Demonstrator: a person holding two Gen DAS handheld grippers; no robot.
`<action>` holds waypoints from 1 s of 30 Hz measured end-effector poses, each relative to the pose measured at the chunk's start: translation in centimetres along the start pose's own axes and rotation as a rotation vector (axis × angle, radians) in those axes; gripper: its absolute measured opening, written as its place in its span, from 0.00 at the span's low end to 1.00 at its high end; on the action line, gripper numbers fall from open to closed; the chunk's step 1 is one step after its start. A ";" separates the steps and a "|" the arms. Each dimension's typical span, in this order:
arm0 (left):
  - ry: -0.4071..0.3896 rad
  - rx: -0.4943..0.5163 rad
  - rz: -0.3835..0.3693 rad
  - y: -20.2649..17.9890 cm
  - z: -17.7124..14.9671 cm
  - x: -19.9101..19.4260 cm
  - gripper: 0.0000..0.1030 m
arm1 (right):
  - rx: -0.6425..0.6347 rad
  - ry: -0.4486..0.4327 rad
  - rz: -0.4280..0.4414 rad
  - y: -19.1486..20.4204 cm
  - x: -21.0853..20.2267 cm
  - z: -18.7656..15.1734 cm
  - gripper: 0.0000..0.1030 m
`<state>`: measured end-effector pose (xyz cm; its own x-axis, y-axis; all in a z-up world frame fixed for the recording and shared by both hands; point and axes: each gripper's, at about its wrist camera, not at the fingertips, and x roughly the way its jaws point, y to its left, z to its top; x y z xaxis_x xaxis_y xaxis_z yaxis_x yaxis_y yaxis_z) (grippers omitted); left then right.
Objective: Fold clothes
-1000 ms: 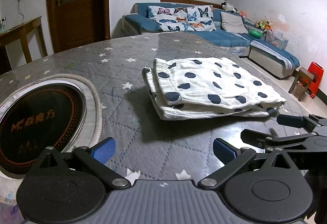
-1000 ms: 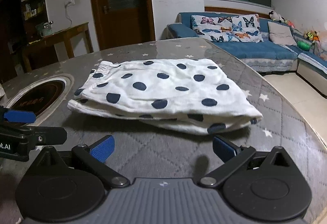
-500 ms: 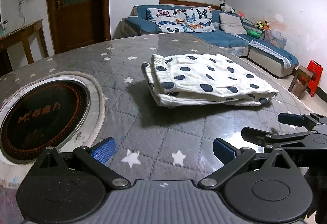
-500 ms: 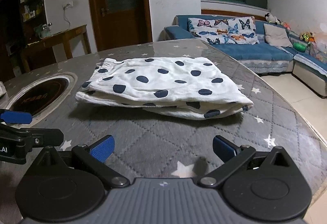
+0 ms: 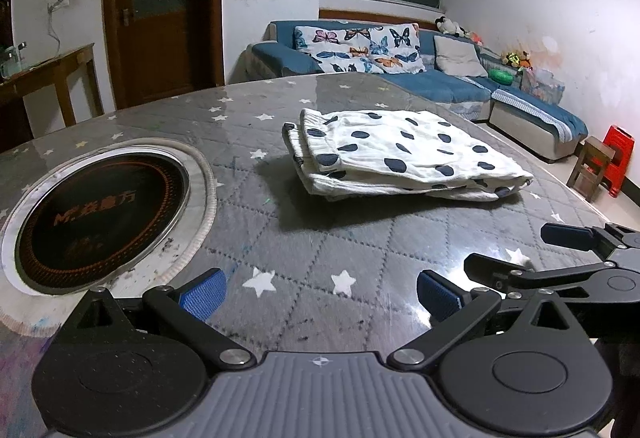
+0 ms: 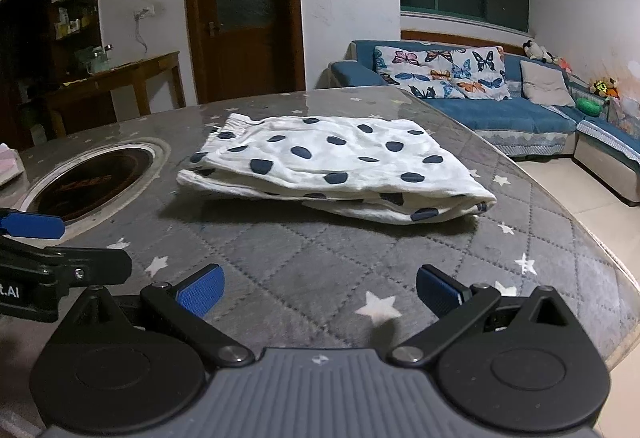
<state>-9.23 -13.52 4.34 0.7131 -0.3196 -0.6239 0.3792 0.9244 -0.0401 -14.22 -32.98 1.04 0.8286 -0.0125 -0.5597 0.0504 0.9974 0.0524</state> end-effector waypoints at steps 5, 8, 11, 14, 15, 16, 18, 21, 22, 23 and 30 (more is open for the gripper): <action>-0.010 0.005 0.007 -0.2 -0.7 -1.0 1.00 | -0.007 -0.008 0.008 0.6 -0.7 -0.4 1.00; -0.016 0.009 0.010 -0.4 -1.0 -1.5 1.00 | -0.009 -0.014 0.013 0.9 -1.2 -0.7 1.00; -0.020 0.014 0.011 -0.7 -1.4 -2.0 1.00 | -0.011 -0.020 0.018 1.0 -1.7 -1.0 1.00; -0.025 0.020 0.014 -1.0 -1.6 -2.4 1.00 | -0.012 -0.022 0.019 1.2 -2.0 -1.2 1.00; -0.027 0.022 0.014 -1.1 -1.7 -2.6 1.00 | -0.013 -0.023 0.020 1.2 -2.1 -1.2 1.00; -0.029 0.022 0.015 -1.1 -1.8 -2.7 1.00 | -0.014 -0.024 0.020 1.2 -2.2 -1.3 1.00; -0.032 0.021 0.017 -1.1 -1.9 -2.9 1.00 | -0.017 -0.027 0.023 1.3 -2.3 -1.4 1.00; -0.036 0.019 0.020 -1.1 -2.2 -3.1 1.00 | -0.016 -0.026 0.022 1.3 -2.4 -1.5 1.00; -0.035 0.019 0.021 -1.1 -2.3 -3.1 1.00 | -0.015 -0.024 0.021 1.3 -2.4 -1.6 1.00; -0.034 0.019 0.021 -1.1 -2.4 -3.1 1.00 | -0.015 -0.024 0.020 1.3 -2.4 -1.6 1.00; -0.027 0.023 0.013 -1.3 -2.7 -2.9 1.00 | -0.010 -0.022 0.008 1.0 -2.7 -1.9 1.00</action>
<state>-13.44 -13.26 4.12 0.7337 -0.3136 -0.6028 0.3829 0.9237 -0.0145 -17.42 -31.78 1.05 0.8412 -0.0060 -0.5407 0.0383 0.9981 0.0484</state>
